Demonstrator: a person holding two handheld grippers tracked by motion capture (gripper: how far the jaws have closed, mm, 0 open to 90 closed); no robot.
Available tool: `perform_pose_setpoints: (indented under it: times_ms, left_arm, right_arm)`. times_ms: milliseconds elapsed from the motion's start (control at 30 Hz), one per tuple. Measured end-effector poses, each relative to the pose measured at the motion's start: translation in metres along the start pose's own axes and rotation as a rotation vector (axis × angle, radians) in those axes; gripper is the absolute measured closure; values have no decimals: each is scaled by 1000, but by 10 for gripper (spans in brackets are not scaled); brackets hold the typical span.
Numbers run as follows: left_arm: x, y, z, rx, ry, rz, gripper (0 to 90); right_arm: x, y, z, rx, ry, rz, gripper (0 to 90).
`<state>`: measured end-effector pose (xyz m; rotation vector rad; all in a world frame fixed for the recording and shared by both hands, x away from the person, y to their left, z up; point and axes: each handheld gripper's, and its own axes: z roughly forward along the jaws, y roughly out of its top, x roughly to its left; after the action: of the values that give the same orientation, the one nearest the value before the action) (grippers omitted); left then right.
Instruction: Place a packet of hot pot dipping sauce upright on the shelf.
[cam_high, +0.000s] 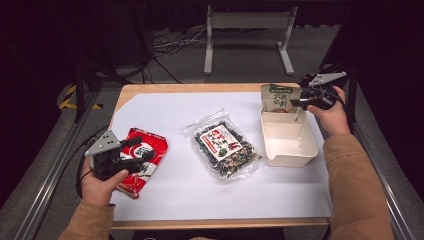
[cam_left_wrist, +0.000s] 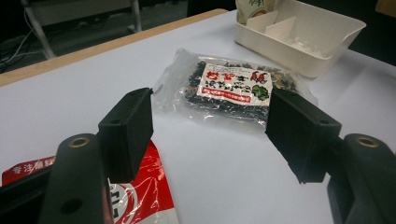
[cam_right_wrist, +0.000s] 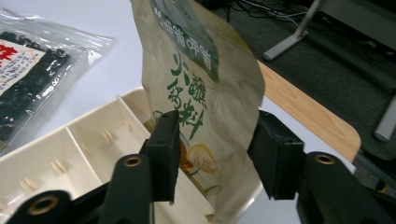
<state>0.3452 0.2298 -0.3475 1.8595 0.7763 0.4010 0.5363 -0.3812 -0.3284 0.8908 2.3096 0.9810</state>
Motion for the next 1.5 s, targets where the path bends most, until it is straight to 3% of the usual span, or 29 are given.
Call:
perform_pose_setpoints:
  times_ms: [200, 233, 300, 500, 833, 933, 967, 1033, 1067, 1200, 1433, 1500]
  left_arm:
    - [3, 3, 0, 7, 20, 15, 322]
    - [4, 4, -1, 32, 41, 40, 322]
    - [7, 8, -3, 59, 54, 58, 322]
    - [21, 11, -12, 87, 84, 56, 313]
    - [49, 2, -23, 107, 121, -15, 349]
    - [53, 0, -25, 109, 120, -37, 339]
    - [53, 0, -25, 109, 120, -37, 335]
    - [57, -1, -25, 123, 128, -54, 325]
    - [57, -1, -25, 123, 128, -54, 324]
    - [62, -5, -25, 164, 161, -59, 305]
    - [75, -15, -19, 238, 190, -89, 266]
    - [78, -18, -17, 272, 250, -76, 272]
  right_arm:
    - [2, -3, -13, -16, -41, 38, 406]
    - [3, -4, -16, -21, -48, 49, 383]
    - [6, -7, -25, -28, -63, 71, 376]
    - [13, -17, -45, -38, -73, 109, 370]
    - [43, -14, -63, -77, -17, 112, 372]
    - [60, -11, -68, -81, 13, 103, 374]
    - [60, -11, -68, -81, 13, 103, 374]
    - [77, -7, -72, -100, 37, 80, 366]
    - [77, -7, -72, -100, 37, 80, 366]
    - [99, -3, -74, -123, 78, 58, 358]
    - [128, 2, -74, -112, 131, 26, 358]
    - [136, 2, -74, -119, 146, 18, 353]
